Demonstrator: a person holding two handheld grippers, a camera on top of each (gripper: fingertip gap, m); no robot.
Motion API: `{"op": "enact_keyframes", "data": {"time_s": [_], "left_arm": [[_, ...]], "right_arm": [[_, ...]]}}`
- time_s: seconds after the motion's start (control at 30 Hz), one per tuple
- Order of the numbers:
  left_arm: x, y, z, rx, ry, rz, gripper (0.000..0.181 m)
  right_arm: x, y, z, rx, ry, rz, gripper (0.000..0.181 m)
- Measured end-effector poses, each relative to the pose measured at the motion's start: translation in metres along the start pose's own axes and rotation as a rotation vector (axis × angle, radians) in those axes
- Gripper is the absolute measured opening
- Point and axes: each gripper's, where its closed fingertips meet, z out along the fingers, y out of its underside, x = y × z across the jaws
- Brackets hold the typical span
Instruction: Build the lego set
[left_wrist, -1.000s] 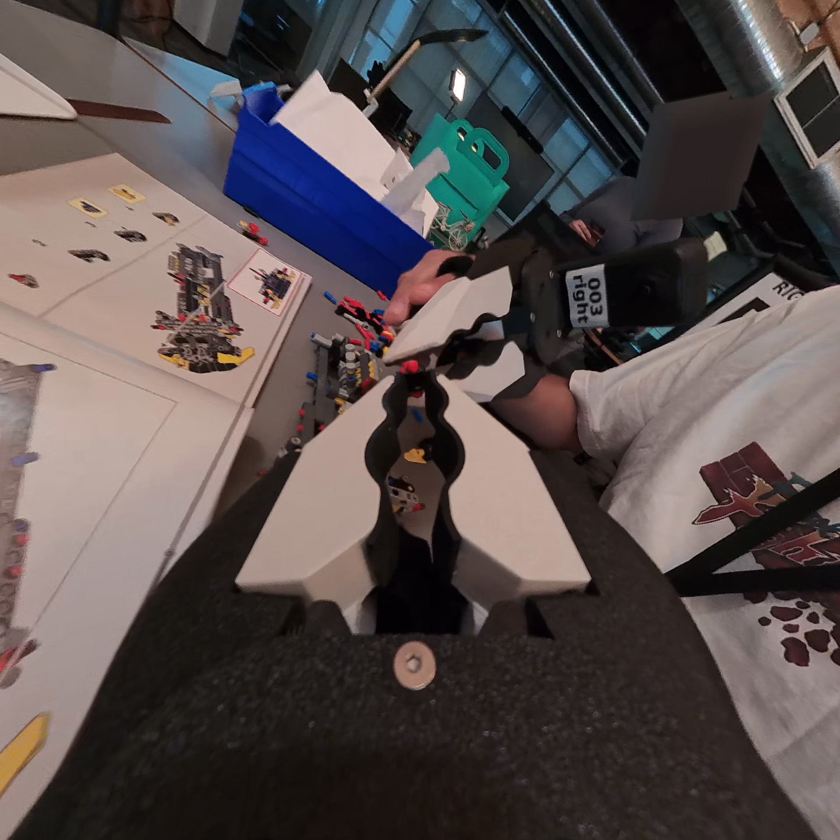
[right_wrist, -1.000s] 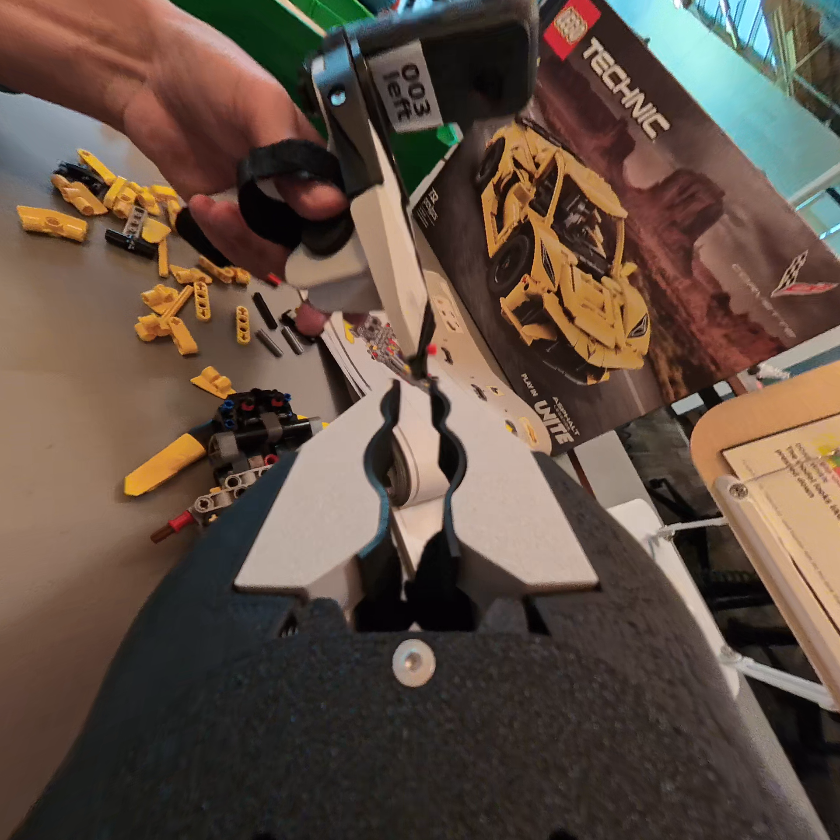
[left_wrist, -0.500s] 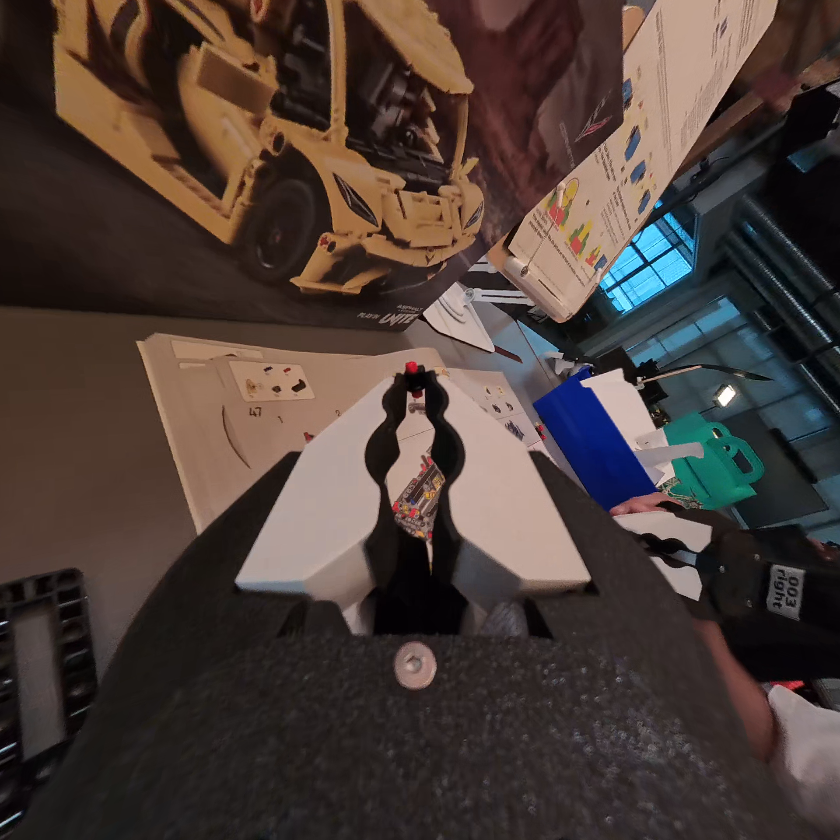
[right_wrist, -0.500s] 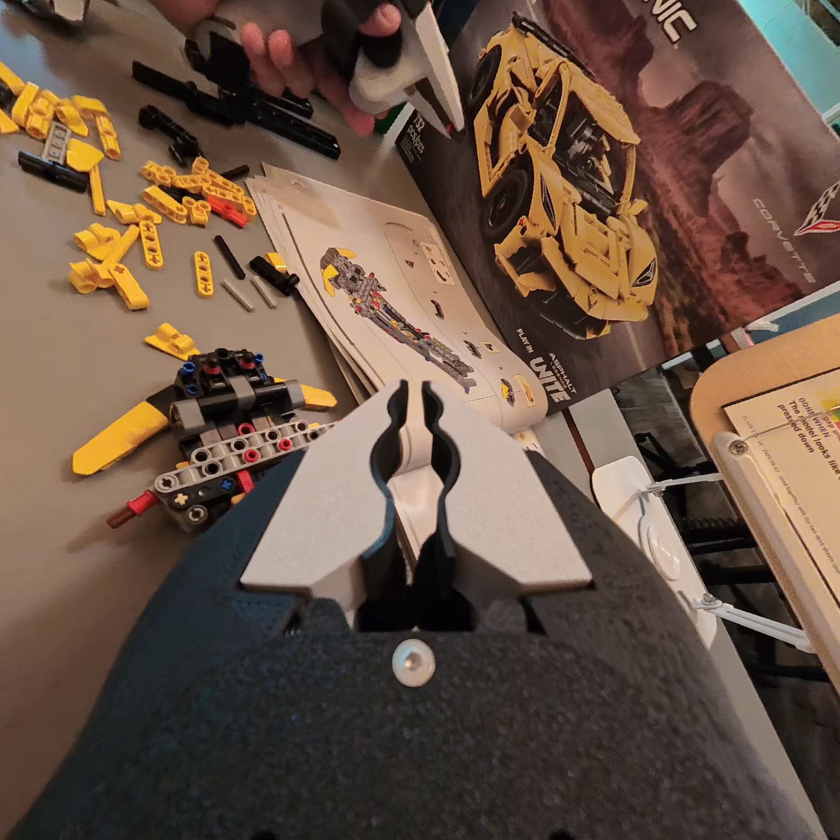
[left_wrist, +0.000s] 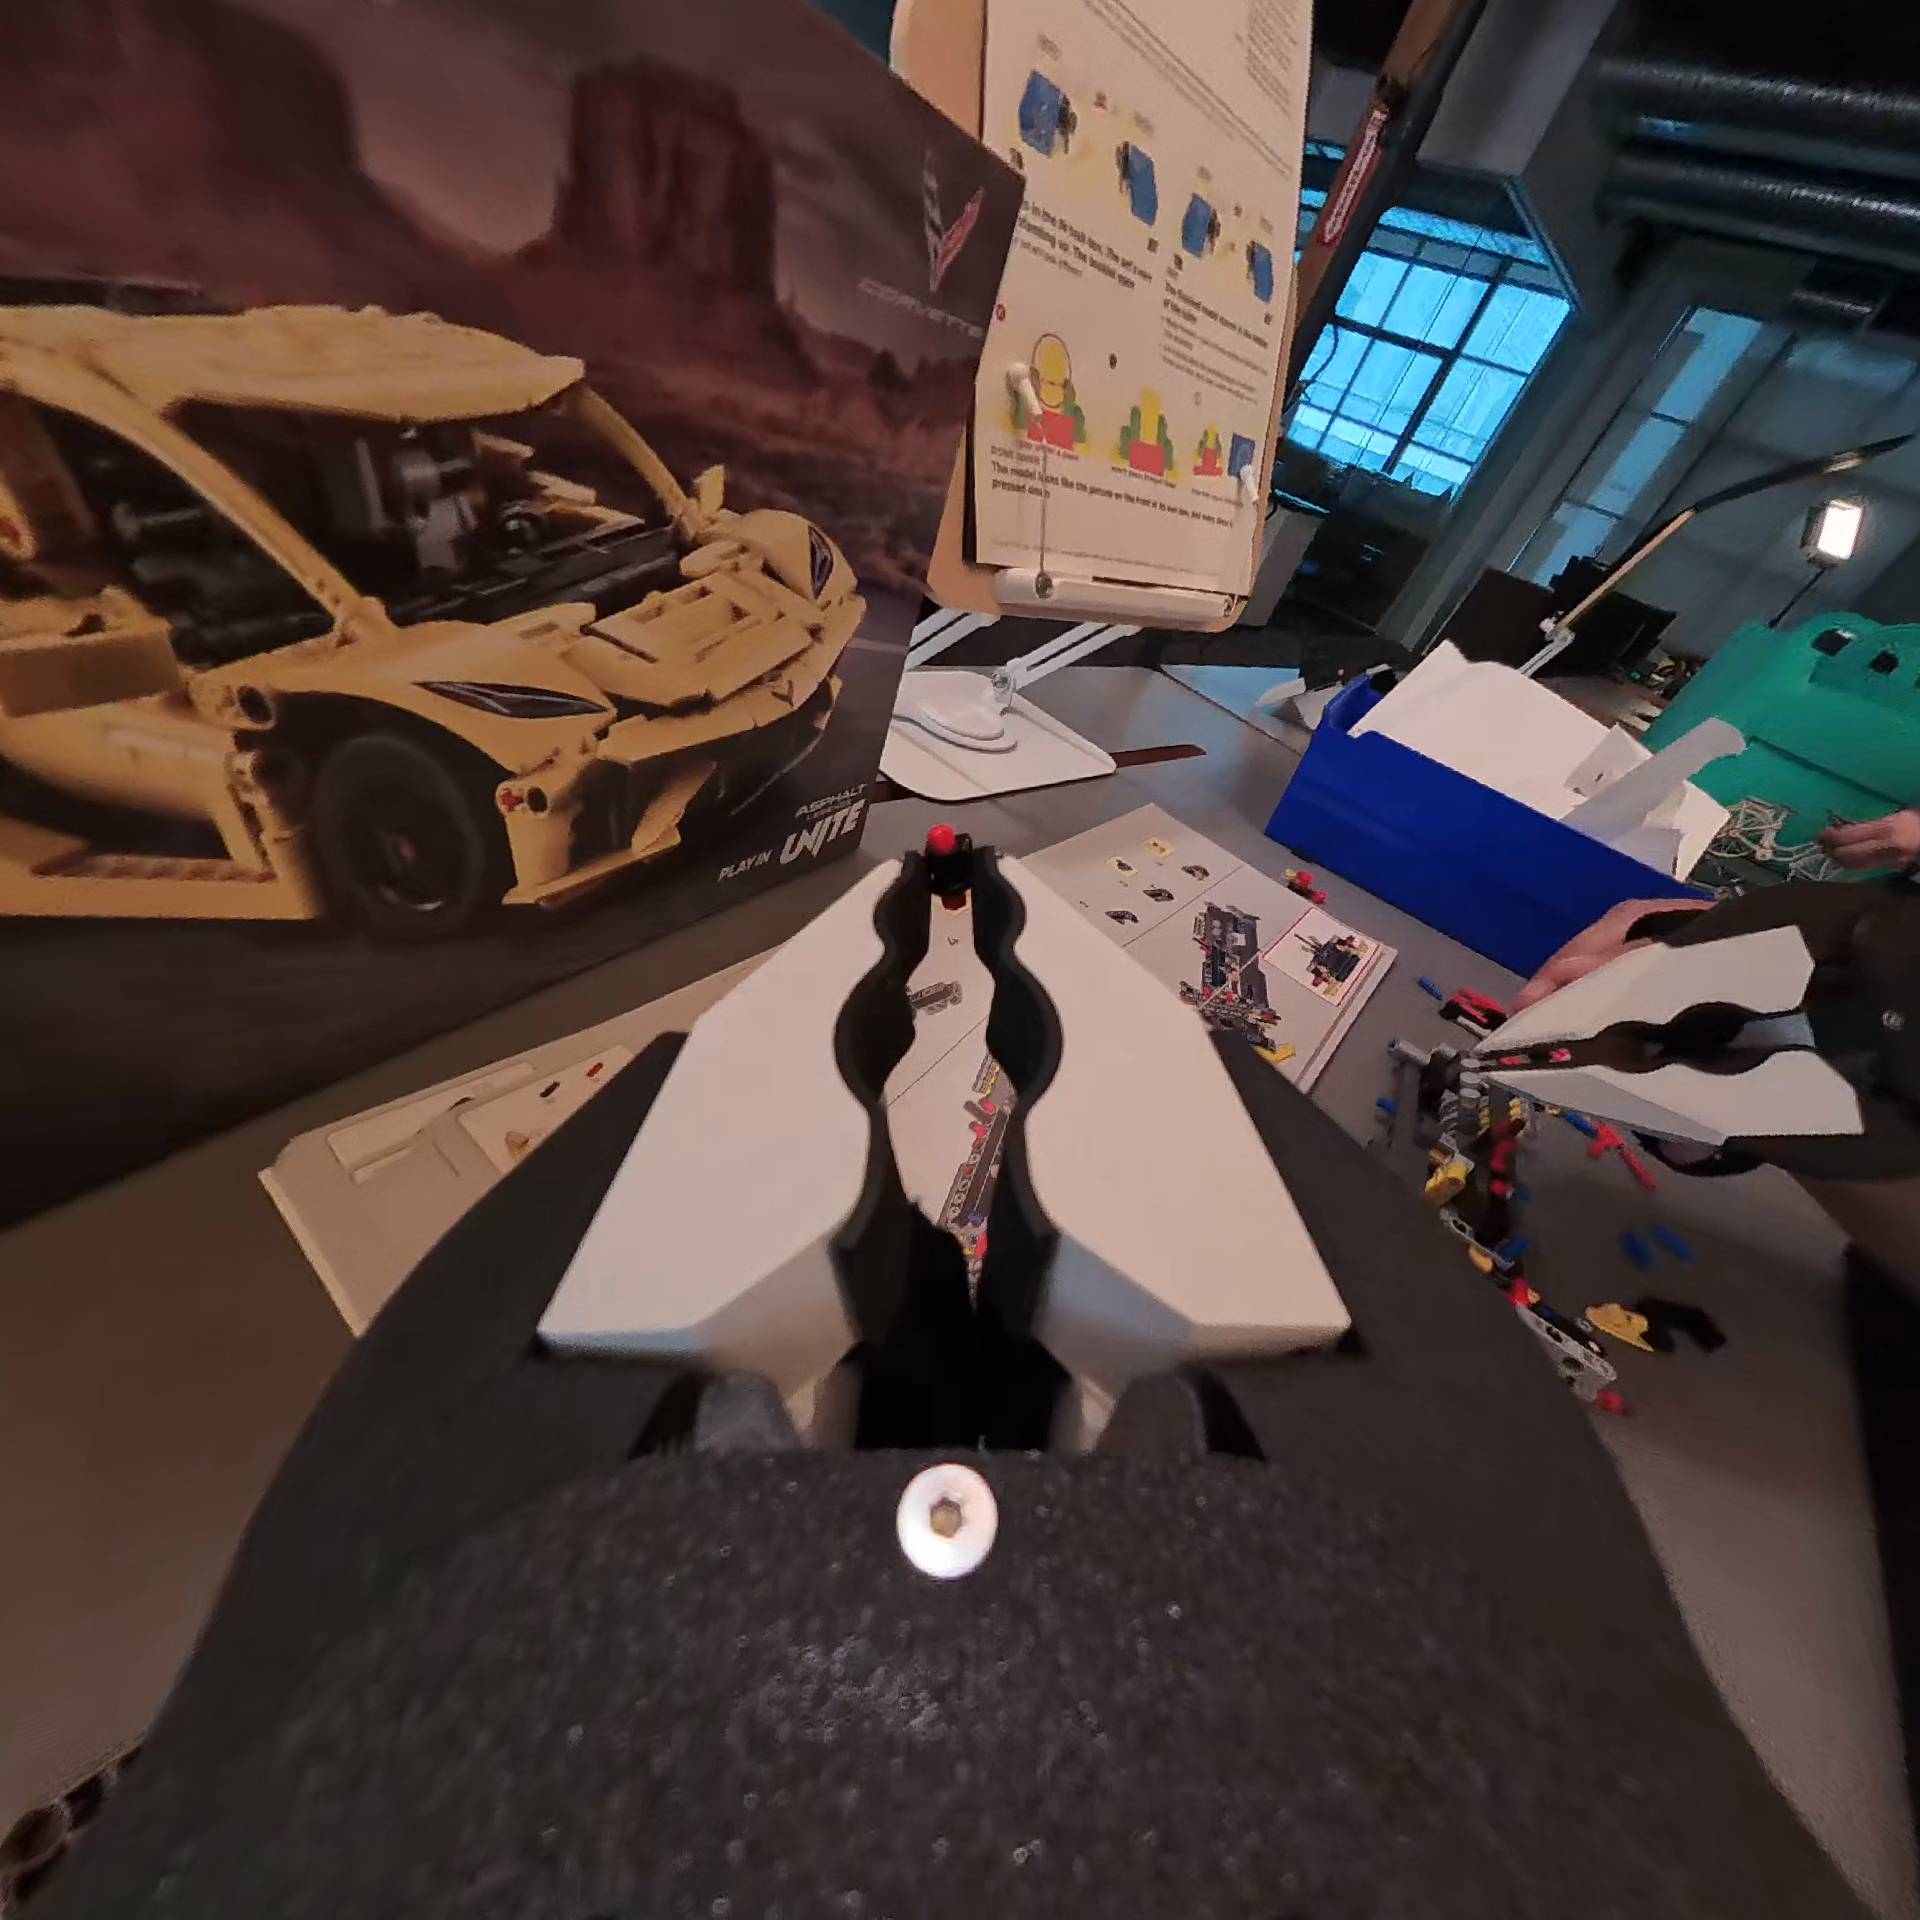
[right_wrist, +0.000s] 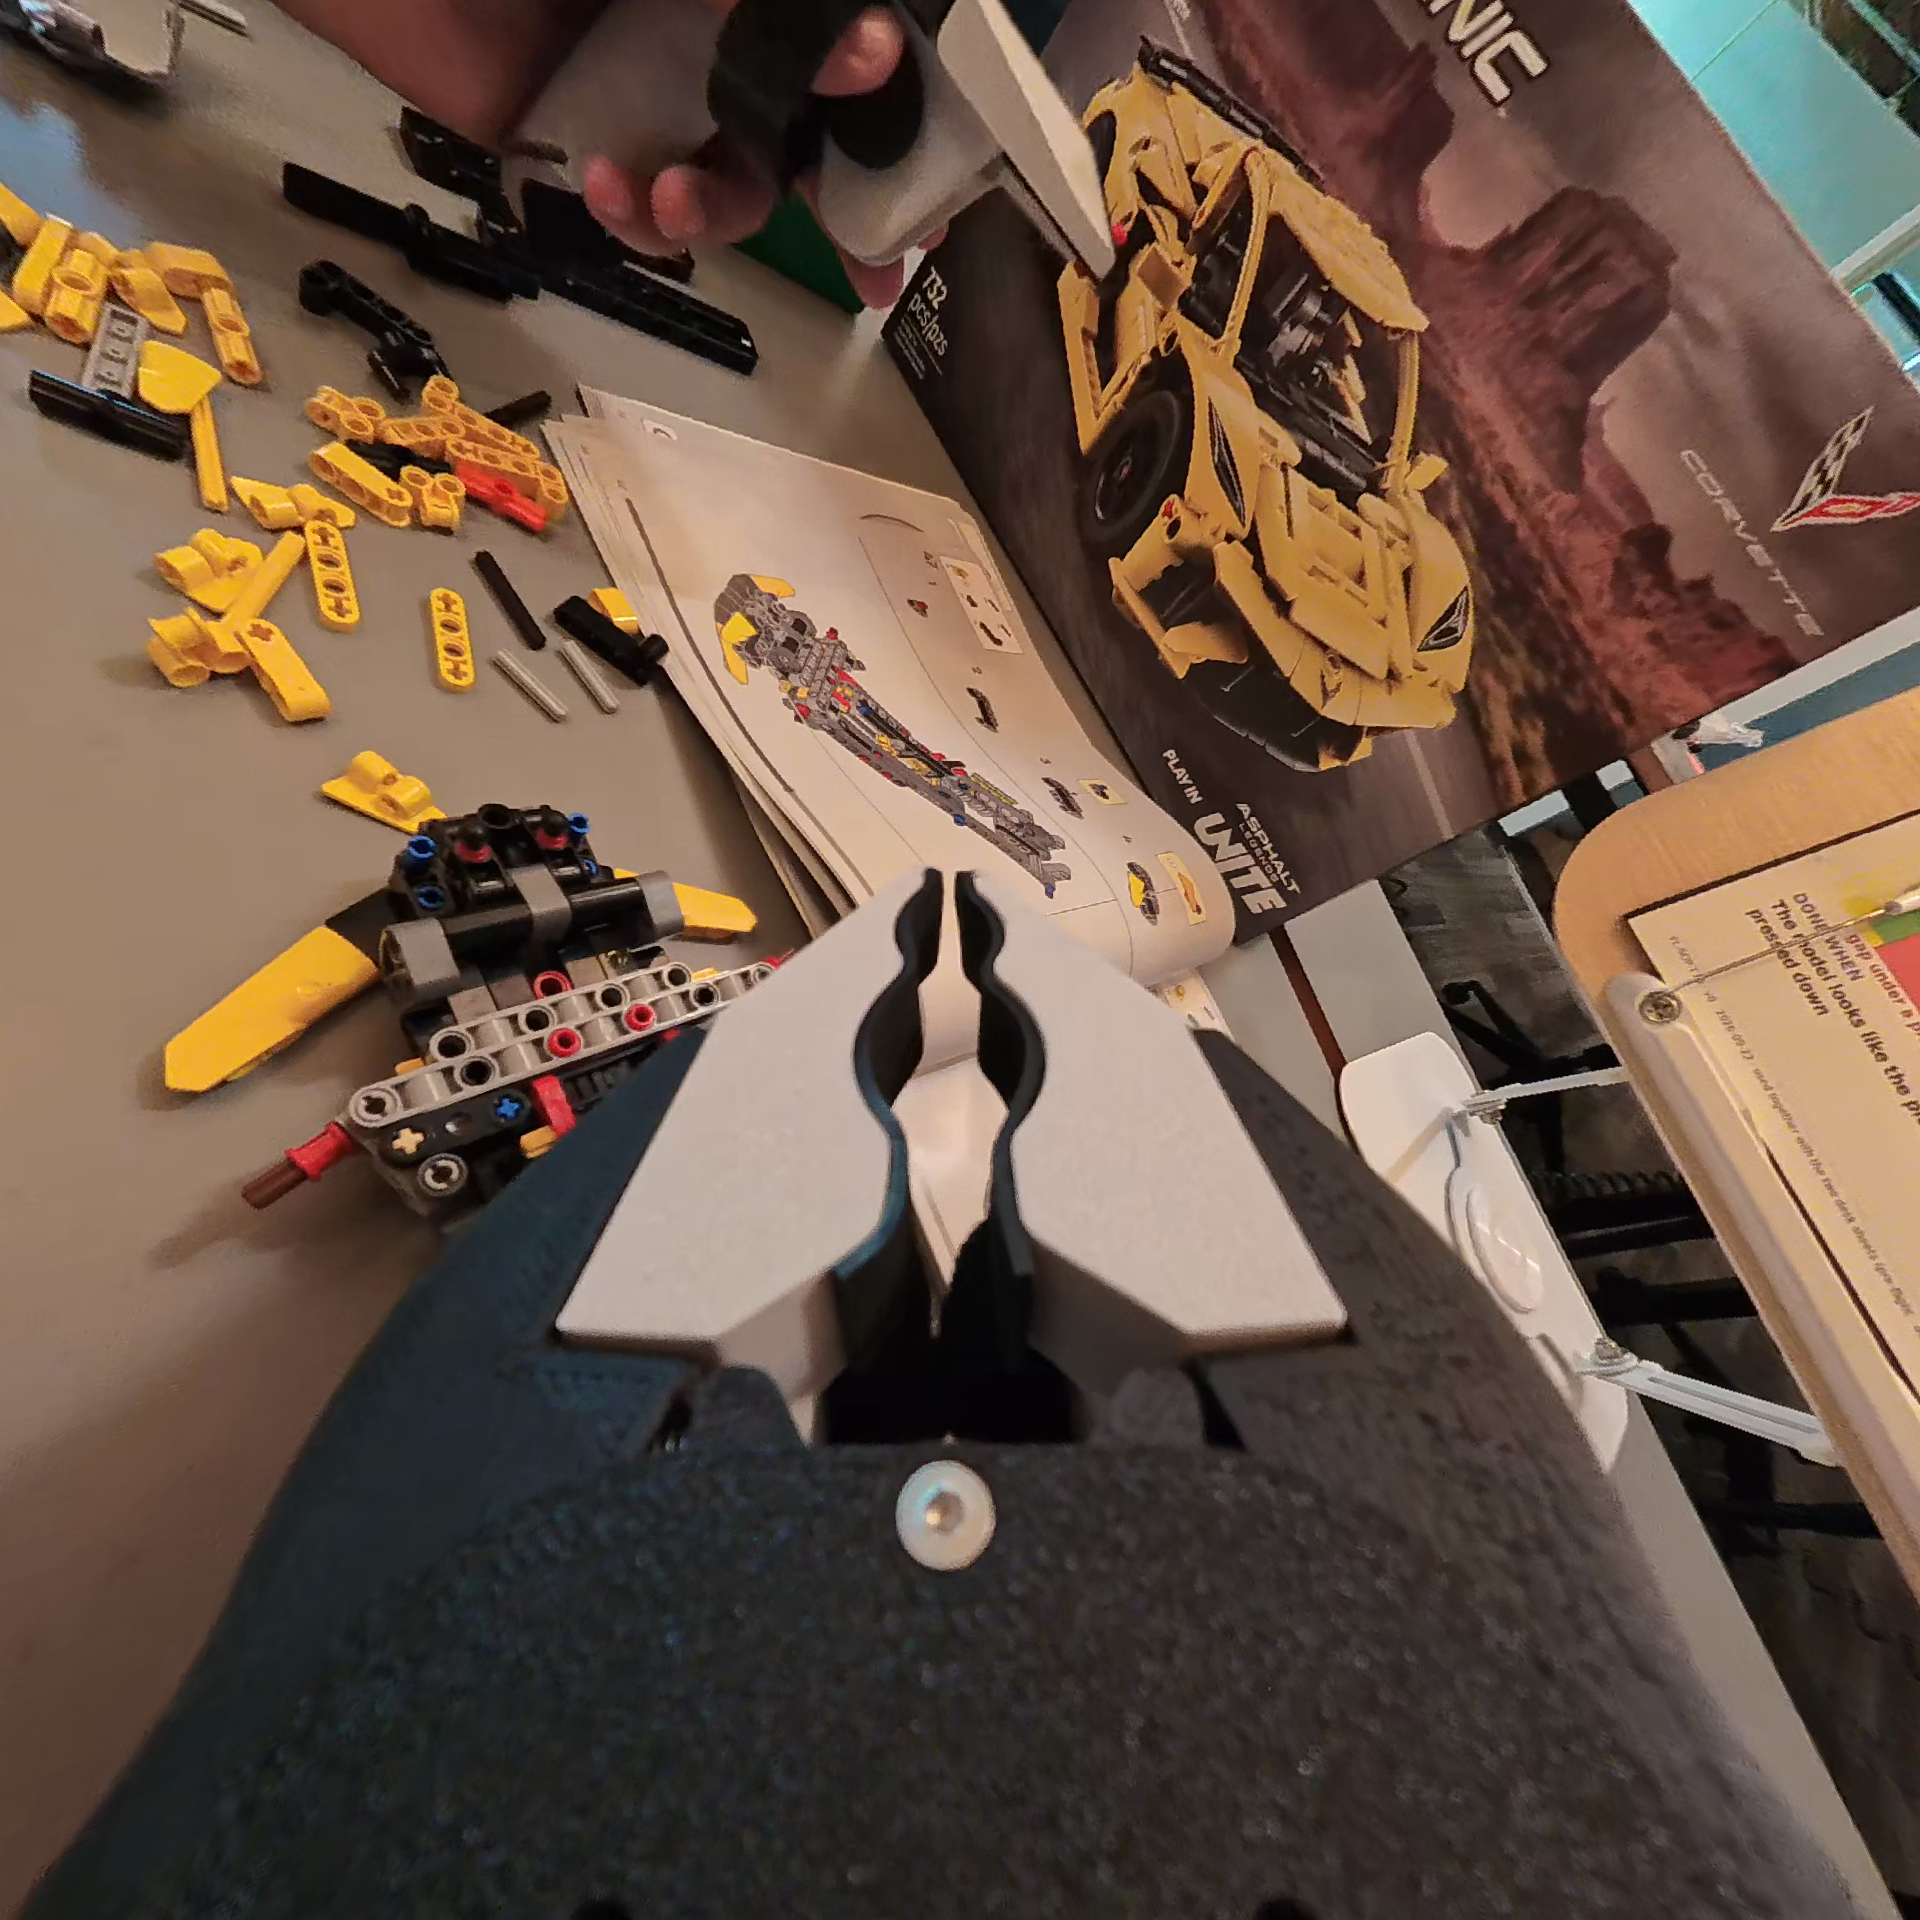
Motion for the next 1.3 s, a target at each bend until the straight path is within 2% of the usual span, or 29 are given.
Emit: {"op": "enact_keyframes", "data": {"time_s": [0.1, 0.27, 0.47, 0.87, 1.13, 1.3], "left_arm": [[0.004, -0.003, 0.000, 0.016, -0.004, 0.045, 0.006], [0.002, 0.002, 0.001, -0.038, -0.083, 0.233, 0.006], [0.000, 0.006, 0.003, -0.074, -0.128, 0.315, 0.006], [-0.012, 0.004, -0.003, -0.089, -0.176, 0.290, 0.006], [-0.016, 0.009, -0.002, -0.114, -0.184, 0.263, 0.006], [-0.025, 0.014, -0.002, -0.145, -0.237, 0.263, 0.006]], "right_arm": [[-0.003, -0.003, 0.001, 0.014, -0.014, 0.008, 0.001], [-0.003, 0.000, 0.001, 0.002, -0.010, -0.003, 0.001], [-0.002, 0.002, 0.001, -0.004, -0.011, 0.004, 0.000], [-0.006, 0.005, 0.004, -0.020, -0.033, 0.007, 0.000], [-0.006, 0.007, 0.004, -0.026, -0.035, 0.003, 0.000], [-0.006, 0.006, 0.005, -0.023, -0.040, 0.008, 0.000]]}}
